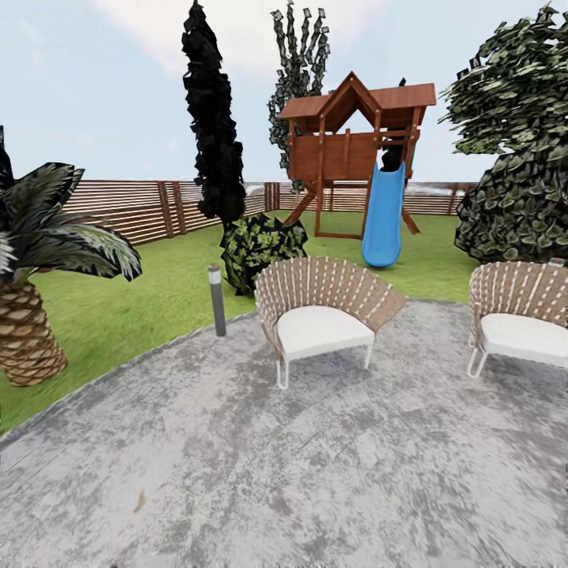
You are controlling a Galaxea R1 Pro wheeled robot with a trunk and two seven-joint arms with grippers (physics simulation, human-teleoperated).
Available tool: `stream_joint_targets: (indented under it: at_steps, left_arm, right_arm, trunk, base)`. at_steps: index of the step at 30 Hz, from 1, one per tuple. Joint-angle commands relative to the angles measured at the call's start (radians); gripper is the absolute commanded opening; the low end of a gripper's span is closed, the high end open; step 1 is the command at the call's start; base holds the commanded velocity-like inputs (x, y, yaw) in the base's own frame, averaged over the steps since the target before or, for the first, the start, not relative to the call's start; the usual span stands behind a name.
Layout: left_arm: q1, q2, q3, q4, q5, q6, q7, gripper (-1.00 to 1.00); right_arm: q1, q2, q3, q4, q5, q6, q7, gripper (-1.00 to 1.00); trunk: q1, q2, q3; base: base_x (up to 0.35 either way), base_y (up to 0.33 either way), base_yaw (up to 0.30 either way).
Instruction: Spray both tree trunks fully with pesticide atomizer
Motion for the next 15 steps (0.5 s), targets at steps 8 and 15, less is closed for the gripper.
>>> stream_joint_targets:
  at_steps: [8, 15]
  left_arm:
    - [-0.001, -0.001, -0.001, -0.006, 0.005, -0.003, 0.001, 1.00]
    - [-0.001, -0.001, -0.001, -0.005, 0.006, -0.003, 0.001, 1.00]
  right_arm:
    - [-0.001, 0.000, 0.001, -0.001, 0.000, -0.003, 0.000, 1.00]
    - [-0.001, 0.000, 0.001, 0.000, 0.000, -0.003, 0.000, 1.00]
  trunk:
    - [-0.001, -0.001, -0.001]
    - [0.007, -0.015, -0.007]
  base:
    - [-0.068, -0.032, 0.039]
    - [-0.003, -0.001, 0.244]
